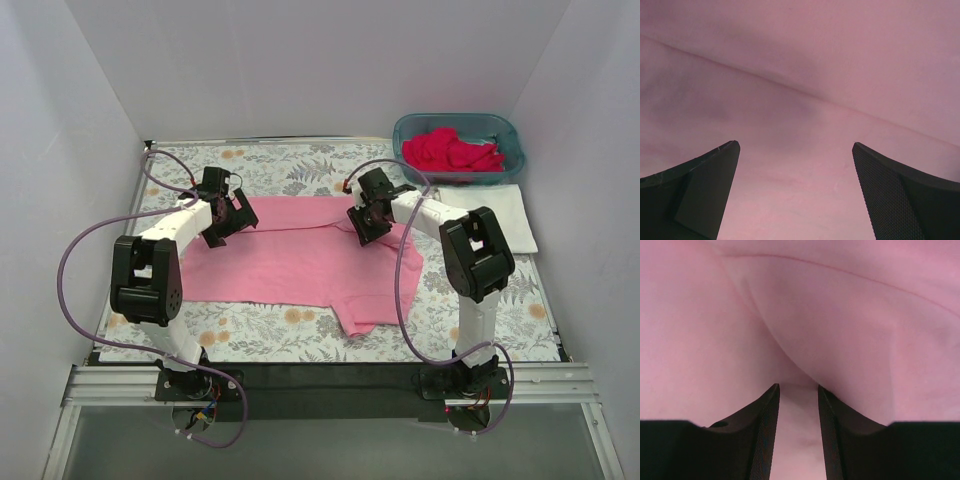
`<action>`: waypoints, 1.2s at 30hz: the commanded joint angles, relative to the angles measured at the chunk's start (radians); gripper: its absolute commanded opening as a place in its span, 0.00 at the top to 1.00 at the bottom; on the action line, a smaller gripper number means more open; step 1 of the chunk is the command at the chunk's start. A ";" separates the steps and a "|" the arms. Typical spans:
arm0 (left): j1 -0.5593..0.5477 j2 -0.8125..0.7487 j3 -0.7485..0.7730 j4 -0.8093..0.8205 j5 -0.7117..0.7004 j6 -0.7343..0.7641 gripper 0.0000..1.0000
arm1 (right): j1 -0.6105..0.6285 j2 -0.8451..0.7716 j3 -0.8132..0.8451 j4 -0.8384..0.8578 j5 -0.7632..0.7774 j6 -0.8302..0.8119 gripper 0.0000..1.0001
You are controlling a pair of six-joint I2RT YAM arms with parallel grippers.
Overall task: Fold and stack the t-shirts
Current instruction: Fold the tshirt
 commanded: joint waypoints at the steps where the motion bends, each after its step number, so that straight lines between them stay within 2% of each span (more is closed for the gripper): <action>1: -0.006 -0.011 0.025 -0.012 0.010 0.011 0.12 | -0.017 -0.004 0.073 0.004 0.083 -0.025 0.63; 13: -0.006 -0.002 0.025 -0.026 0.002 0.008 0.12 | -0.117 0.053 0.162 0.004 0.144 -0.058 0.62; 18: -0.006 0.006 0.027 -0.026 0.007 0.008 0.12 | -0.121 0.084 0.198 0.004 0.155 -0.066 0.62; 25: -0.006 -0.002 0.025 -0.031 -0.005 0.008 0.12 | -0.092 -0.035 0.138 0.016 0.120 -0.089 0.60; 28: -0.006 0.001 0.027 -0.031 -0.001 0.004 0.12 | -0.088 -0.092 0.058 0.034 0.146 -0.033 0.60; 31: -0.006 0.002 0.027 -0.031 0.004 -0.001 0.12 | -0.108 -0.155 -0.038 0.056 0.172 0.108 0.59; 36: -0.006 0.001 0.019 -0.026 0.008 0.000 0.12 | -0.195 -0.276 -0.230 0.218 0.008 0.331 0.57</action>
